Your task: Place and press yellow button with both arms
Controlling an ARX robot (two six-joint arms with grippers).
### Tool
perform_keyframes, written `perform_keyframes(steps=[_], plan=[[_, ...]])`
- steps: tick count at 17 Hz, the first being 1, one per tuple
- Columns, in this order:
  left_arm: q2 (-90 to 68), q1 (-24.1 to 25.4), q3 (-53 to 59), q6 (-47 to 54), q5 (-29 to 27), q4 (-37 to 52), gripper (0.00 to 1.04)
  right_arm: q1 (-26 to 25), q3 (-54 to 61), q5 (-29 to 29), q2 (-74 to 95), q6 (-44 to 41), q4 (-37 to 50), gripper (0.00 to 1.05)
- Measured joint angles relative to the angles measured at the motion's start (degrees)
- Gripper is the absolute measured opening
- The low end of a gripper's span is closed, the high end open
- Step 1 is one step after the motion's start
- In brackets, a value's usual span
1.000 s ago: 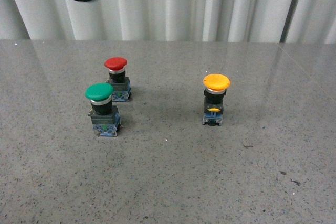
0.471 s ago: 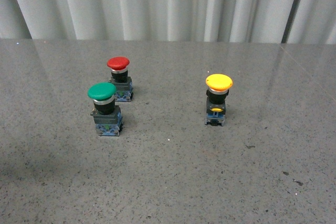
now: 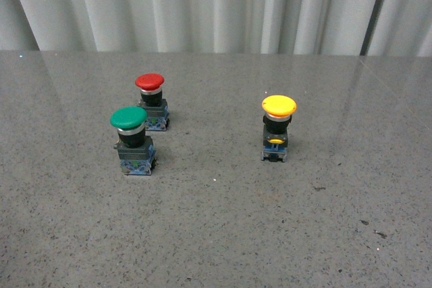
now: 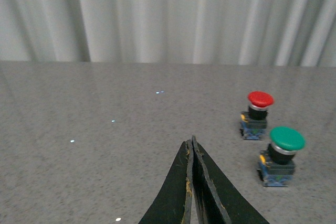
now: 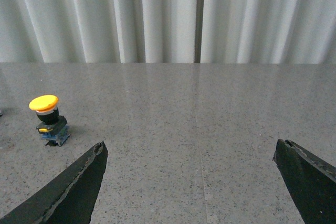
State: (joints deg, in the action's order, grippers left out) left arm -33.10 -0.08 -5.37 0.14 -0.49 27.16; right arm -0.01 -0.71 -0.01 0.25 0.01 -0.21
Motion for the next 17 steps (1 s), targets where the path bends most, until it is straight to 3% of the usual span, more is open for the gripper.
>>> perform_keyframes(steps=[12, 17], plan=[[11.06, 0.07, 4.57, -0.09, 0.5, -5.01, 0.04, 0.0, 0.0, 0.0, 0.0, 0.0, -0.02, 0.98], [17.9, 0.07, 4.59, -0.11, 0.5, -11.82, 0.04, 0.0, 0.0, 0.0, 0.0, 0.0, -0.02, 0.98]])
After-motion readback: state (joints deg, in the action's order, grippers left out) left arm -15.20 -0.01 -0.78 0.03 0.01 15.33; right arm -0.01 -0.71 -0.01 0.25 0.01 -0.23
